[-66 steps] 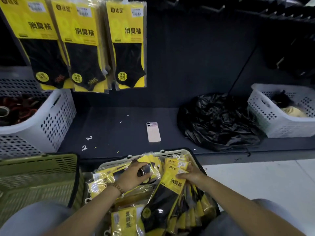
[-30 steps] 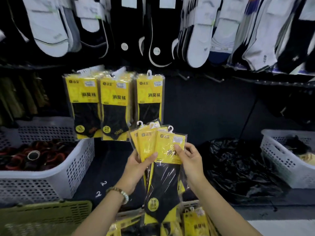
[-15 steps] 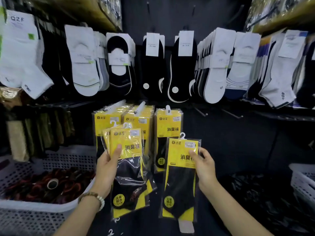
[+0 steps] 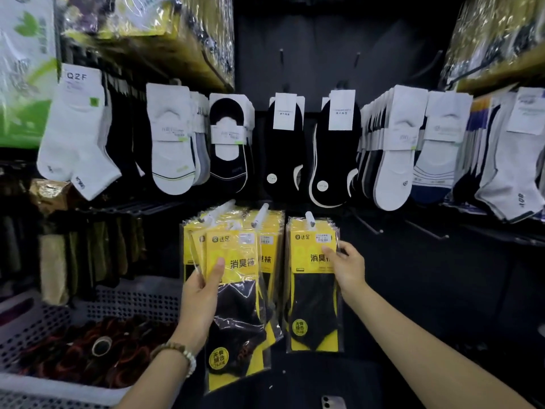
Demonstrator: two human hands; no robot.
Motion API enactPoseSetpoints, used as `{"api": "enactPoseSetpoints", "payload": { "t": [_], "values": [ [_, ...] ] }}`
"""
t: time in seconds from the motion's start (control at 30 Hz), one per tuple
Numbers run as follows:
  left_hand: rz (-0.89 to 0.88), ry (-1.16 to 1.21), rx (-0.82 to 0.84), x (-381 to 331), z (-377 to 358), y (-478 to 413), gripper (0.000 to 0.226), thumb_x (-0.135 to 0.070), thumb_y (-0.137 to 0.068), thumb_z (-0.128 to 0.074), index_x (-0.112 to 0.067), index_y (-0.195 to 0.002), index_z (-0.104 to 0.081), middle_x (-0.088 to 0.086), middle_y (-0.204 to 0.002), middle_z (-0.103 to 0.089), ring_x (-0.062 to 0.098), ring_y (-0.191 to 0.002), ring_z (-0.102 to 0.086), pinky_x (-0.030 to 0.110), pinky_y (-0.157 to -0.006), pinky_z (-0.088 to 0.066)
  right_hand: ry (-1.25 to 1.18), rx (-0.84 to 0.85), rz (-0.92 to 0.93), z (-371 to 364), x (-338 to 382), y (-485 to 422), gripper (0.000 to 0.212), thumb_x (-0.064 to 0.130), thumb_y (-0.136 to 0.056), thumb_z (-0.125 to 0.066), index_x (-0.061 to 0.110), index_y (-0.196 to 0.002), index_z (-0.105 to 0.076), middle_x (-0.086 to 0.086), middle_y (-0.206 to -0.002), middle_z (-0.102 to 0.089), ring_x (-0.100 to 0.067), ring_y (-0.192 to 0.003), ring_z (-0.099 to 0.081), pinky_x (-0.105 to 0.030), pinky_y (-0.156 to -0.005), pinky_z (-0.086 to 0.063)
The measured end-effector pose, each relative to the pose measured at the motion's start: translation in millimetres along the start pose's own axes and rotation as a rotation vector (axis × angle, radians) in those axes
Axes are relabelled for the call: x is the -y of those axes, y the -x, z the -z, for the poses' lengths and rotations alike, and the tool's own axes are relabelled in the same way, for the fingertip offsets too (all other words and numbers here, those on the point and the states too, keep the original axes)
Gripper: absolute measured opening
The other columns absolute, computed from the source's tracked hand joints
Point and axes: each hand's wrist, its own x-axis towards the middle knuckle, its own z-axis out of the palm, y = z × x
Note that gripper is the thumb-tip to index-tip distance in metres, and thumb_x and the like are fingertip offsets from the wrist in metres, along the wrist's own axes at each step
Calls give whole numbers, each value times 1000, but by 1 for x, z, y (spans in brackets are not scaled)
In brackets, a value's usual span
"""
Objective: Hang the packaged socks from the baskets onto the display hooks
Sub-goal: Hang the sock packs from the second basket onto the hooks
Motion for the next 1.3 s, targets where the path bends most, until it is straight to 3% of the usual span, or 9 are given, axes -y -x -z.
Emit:
{"api": "enactPoseSetpoints", "payload": {
  "t": [0.17, 0.3, 0.57, 0.7, 0.77, 0.9, 1.0, 1.07, 1.3],
  "values": [
    [12, -7, 16, -3, -13, 3, 33, -49, -86, -56, -17, -80, -56, -7, -69, -55, 9, -72, -53, 19, -64, -37, 131, -194, -86, 3, -14, -3, 32, 30, -76, -78, 15, -95, -57, -2, -95, -63, -18, -90, -60, -28, -77, -47],
    [11, -3, 39, -2, -21, 9, 22, -44, -88, -55, -23, -89, -61, -10, -81, -63, 3, -78, -57, 16, -64, -36, 194, -272, -70, 12, -16, 13, 35, 29, -77, -77, 16, -98, -52, -3, -100, -56, -17, -92, -55, -26, -75, -43],
    [95, 46, 127, 1, -55, 28, 12, -45, -84, -62, -36, -92, -62, -22, -88, -67, -9, -82, -58, 12, -65, -37, 80, 254, -40, 4, 8, 71, 25, 38, -85, -66, 20, -101, -60, -2, -103, -63, -13, -92, -62, -18, -74, -49],
    [104, 68, 133, 0, -71, 35, 22, -45, -78, -69, -32, -95, -66, -18, -88, -71, -1, -88, -63, 19, -74, -45, 102, 258, 17, 0, 12, 81, 34, 36, -82, -70, 6, -86, -54, -10, -84, -51, -22, -80, -52, -27, -77, -45],
    [102, 60, 144, 0, -73, 35, 23, -49, -77, -66, -33, -94, -64, -17, -88, -70, 0, -88, -63, 20, -75, -46, 68, 250, 9, 4, 13, 82, 38, 31, -83, -71, -3, -91, -55, -24, -93, -59, -34, -89, -59, -39, -88, -51],
    [89, 16, 154, 1, -68, 31, 20, -53, -91, -44, -38, -78, -50, -24, -76, -51, -11, -69, -46, 10, -60, -33, 6, 213, -87, 16, 10, 77, 28, 25, -86, -68, 3, -102, -62, -18, -106, -69, -29, -103, -66, -47, -99, -48],
    [66, -58, 127, 2, -57, 21, 20, -52, -92, -42, -39, -76, -43, -19, -68, -36, -8, -58, -33, 7, -47, -35, -27, 182, -137, 28, 8, 67, 13, 19, -92, -60, 7, -88, -63, -14, -96, -70, -27, -90, -67, -45, -91, -52],
    [32, -88, 97, 0, -48, 14, 21, -52, -92, -42, -37, -76, -45, -18, -67, -35, -7, -60, -32, 10, -51, -34, 17, 126, -91, 35, 11, 56, 18, 19, -95, -55, 5, -87, -61, -12, -88, -66, -24, -82, -62, -42, -84, -51],
    [-53, -93, -58, -3, -26, -8, 44, -49, -93, -44, -15, -65, -37, -3, -53, -31, 12, -50, -29, 21, -54, -31, 148, 119, 47, 30, 23, 21, 13, 19, -97, -53, 13, -99, -64, 7, -90, -68, 1, -79, -62, -4, -56, -44]
  ]
}}
